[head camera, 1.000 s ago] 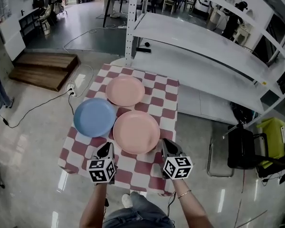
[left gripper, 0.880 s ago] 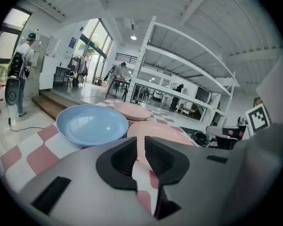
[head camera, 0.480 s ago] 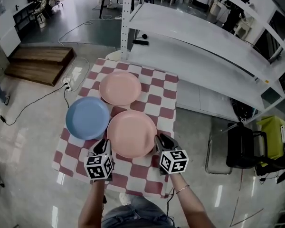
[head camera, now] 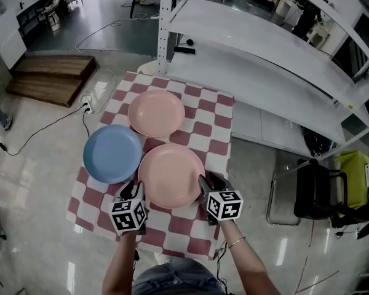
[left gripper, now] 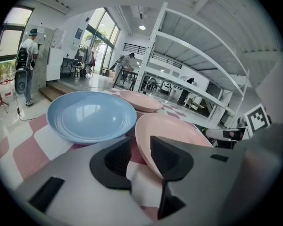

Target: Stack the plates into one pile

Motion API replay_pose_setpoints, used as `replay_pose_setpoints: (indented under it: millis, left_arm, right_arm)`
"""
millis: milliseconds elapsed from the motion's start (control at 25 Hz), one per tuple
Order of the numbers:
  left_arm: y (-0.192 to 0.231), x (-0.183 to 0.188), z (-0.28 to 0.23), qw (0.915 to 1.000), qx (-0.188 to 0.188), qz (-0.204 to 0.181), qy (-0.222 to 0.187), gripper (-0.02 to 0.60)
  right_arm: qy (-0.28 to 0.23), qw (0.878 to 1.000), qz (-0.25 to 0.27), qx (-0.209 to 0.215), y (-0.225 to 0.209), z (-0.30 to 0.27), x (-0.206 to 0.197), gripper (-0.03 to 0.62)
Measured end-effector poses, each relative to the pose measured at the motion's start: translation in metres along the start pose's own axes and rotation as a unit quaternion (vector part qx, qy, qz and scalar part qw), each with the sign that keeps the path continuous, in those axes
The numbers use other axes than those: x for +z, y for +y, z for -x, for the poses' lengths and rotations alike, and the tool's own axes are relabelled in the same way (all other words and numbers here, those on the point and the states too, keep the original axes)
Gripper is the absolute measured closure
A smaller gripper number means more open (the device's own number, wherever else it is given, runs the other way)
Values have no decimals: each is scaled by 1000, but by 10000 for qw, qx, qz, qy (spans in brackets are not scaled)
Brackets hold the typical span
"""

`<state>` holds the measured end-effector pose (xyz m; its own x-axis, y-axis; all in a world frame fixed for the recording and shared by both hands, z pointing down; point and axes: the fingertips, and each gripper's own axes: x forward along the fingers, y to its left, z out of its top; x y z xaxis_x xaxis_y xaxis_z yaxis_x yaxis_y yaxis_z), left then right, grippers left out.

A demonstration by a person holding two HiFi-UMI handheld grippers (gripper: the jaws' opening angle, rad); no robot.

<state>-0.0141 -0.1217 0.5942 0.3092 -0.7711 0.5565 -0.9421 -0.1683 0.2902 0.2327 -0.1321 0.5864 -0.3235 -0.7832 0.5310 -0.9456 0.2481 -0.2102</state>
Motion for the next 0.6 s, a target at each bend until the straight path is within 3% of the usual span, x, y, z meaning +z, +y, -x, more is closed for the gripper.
replay_pose_setpoints:
  millis: [600]
  left_arm:
    - [6, -9, -24, 9993, 119, 119, 344, 440]
  right_arm:
    - [679, 9976, 145, -64, -7, -27, -18, 444]
